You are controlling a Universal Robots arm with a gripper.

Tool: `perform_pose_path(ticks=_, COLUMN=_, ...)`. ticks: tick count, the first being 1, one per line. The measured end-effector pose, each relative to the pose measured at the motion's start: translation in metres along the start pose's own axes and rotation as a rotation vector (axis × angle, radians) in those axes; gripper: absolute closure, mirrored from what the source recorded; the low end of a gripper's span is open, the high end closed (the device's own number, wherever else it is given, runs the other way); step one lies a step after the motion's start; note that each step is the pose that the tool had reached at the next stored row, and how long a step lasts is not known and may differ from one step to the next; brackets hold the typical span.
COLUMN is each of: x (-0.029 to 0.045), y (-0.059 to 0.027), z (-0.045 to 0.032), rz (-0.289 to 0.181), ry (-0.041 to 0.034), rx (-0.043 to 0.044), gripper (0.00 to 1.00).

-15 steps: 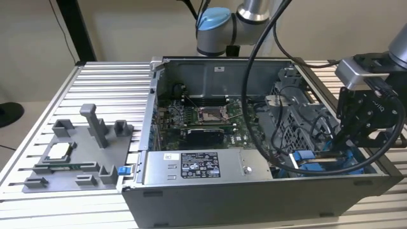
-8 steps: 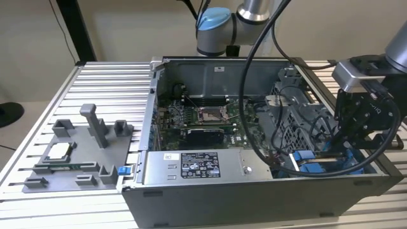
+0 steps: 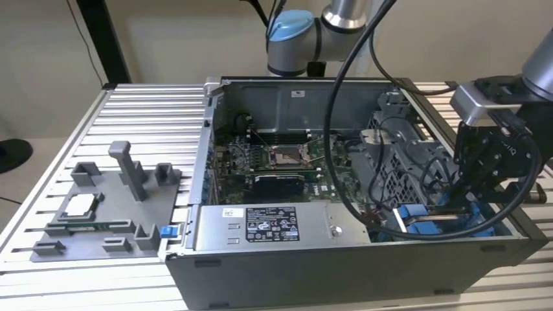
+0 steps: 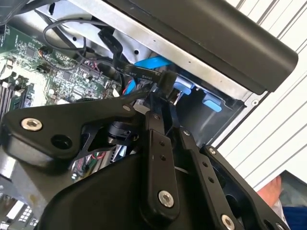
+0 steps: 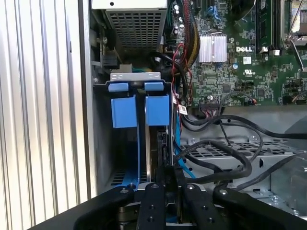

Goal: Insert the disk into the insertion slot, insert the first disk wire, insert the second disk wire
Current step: 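Insert the first disk wire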

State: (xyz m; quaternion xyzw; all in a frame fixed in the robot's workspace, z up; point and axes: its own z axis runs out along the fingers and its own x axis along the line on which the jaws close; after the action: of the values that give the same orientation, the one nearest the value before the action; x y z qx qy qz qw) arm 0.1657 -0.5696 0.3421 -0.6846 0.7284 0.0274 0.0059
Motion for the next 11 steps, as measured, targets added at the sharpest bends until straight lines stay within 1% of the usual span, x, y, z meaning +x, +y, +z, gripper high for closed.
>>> perform_pose_path(ticks=6, x=0.0001, y=-0.0002, z=0.0023, rz=0.019, ry=-0.0007, rx=0.0009, gripper=1.0)
perform_pose_path(ticks=9, x=0.0003, y=-0.0004, z=0.0062, rz=0.022, ry=-0.0004, rx=0.0011, gripper=1.0)
perform_pose_path(ticks=11, x=0.0004, y=-0.0003, z=0.0085, rz=0.023, ry=0.0011, rx=0.0013, gripper=1.0)
